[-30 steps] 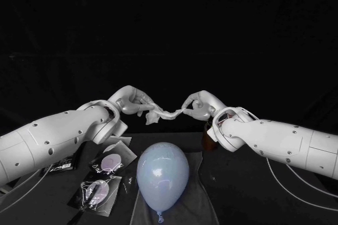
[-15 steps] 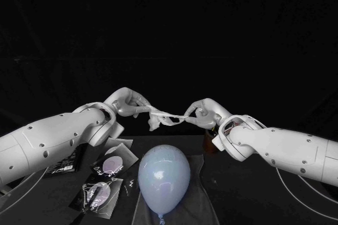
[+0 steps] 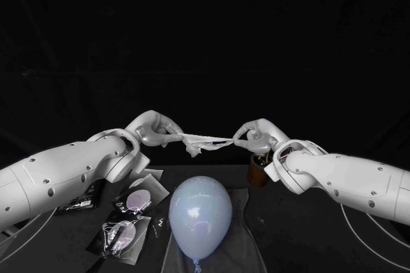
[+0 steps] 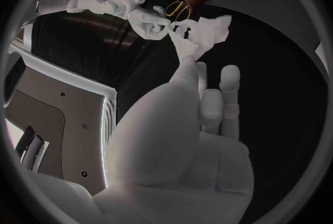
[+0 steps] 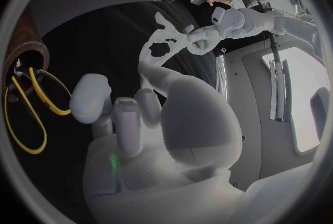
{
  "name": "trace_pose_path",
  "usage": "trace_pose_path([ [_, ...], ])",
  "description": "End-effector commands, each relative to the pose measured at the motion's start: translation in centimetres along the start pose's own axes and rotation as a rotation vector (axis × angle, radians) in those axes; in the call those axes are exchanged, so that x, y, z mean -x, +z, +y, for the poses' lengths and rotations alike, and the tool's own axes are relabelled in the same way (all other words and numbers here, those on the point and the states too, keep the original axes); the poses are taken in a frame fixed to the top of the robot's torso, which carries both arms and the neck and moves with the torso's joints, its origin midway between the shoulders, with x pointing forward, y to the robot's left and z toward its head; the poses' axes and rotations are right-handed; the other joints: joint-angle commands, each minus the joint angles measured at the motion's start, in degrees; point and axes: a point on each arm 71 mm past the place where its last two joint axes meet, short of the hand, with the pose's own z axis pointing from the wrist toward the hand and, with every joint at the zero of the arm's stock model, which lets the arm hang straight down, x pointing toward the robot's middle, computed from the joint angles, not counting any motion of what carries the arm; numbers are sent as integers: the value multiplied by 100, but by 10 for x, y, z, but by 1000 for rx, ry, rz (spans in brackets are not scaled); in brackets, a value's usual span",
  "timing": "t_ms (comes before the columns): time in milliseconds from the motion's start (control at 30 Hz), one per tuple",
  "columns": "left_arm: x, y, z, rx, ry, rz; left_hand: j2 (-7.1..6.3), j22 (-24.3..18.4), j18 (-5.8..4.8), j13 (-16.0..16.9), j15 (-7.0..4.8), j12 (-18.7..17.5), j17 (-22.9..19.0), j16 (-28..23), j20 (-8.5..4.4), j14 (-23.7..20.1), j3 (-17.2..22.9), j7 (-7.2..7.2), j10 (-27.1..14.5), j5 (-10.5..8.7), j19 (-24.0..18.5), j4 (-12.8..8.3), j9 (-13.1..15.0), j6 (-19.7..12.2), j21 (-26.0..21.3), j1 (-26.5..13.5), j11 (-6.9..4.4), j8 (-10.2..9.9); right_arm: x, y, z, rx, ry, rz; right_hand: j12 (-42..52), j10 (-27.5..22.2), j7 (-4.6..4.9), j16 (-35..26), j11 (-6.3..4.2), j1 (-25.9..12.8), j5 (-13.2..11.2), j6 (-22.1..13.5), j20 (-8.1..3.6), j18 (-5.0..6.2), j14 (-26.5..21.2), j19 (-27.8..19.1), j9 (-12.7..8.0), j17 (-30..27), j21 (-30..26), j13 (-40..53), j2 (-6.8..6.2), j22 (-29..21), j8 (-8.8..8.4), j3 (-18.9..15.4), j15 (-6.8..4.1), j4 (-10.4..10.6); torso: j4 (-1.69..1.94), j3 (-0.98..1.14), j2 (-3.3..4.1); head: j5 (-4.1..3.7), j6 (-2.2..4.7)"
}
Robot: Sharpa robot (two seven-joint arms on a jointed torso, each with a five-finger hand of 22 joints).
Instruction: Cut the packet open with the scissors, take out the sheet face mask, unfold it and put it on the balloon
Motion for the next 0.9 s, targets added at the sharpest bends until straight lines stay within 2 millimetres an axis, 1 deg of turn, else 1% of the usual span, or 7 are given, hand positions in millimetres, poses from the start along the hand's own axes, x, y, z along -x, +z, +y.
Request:
trace_pose_path([
  [33,-2,-2,-3,-6,-57,-1,-58,12,54,8,4,15,-21,22,-5,11,50,19,39,26,34,5,4,35,25,88,12,-20,0,0,1,4,42,-19,-14,-27,18,2,3,-66,27,17,19,26,460,-10,12,1005,-15,-2,9,771,17,33,-17,-10,5,1,-9,-12,7],
  [167,-6,0,-6,-5,-71,19,-118,26,54,5,8,15,30,21,-3,37,166,13,50,28,30,18,-10,55,39,61,17,-26,-3,-1,4,15,56,8,-10,-24,18,-1,3,-66,27,16,19,33,458,-22,12,996,-52,3,11,762,17,35,-16,-9,7,-7,-12,-44,-26],
  [400,-10,10,-12,-14,-73,20,-228,85,43,-2,3,19,145,32,-6,110,391,2,72,28,101,27,-30,90,112,-12,11,-29,0,3,12,38,60,-4,-21,-35,20,11,6,-70,27,10,21,23,470,-5,12,1042,4,-11,15,776,16,39,-14,-8,-1,-20,21,-115,36],
  [567,-14,14,-20,-36,-84,11,-312,85,46,-7,1,17,114,11,-10,102,607,10,66,27,86,11,-49,88,105,-71,11,-43,-3,6,21,65,70,-10,-25,-40,22,0,7,-74,27,7,21,27,459,-14,13,1003,-22,-16,14,769,16,39,-14,-6,-16,-12,71,-94,37],
  [700,-22,20,-24,-32,-73,52,-421,80,48,-5,-5,32,-14,-8,-8,55,856,22,75,28,76,12,-61,107,94,-210,4,-40,-11,8,30,87,91,64,-48,-63,22,12,8,-75,26,6,22,15,470,8,13,1045,44,-48,15,785,17,41,-13,-7,22,-9,27,-116,46],
  [767,-20,23,-21,-35,-84,13,-443,91,46,-6,-7,33,10,-15,-9,65,927,23,71,28,84,2,-64,106,103,-236,2,-41,-16,9,35,98,94,57,-69,-86,26,-3,10,-83,26,-2,23,20,455,-2,13,992,15,-78,17,778,15,40,-12,-2,-6,-11,55,-46,60],
  [900,-21,25,-20,-20,-100,15,-556,99,49,5,-2,60,195,-2,-18,162,1246,17,51,29,137,-82,-72,106,129,-349,13,-40,-13,14,33,90,87,14,-32,-45,25,11,9,-69,28,-1,23,20,470,2,17,1045,22,-22,24,780,20,59,-10,-18,-9,-14,43,-90,65],
])
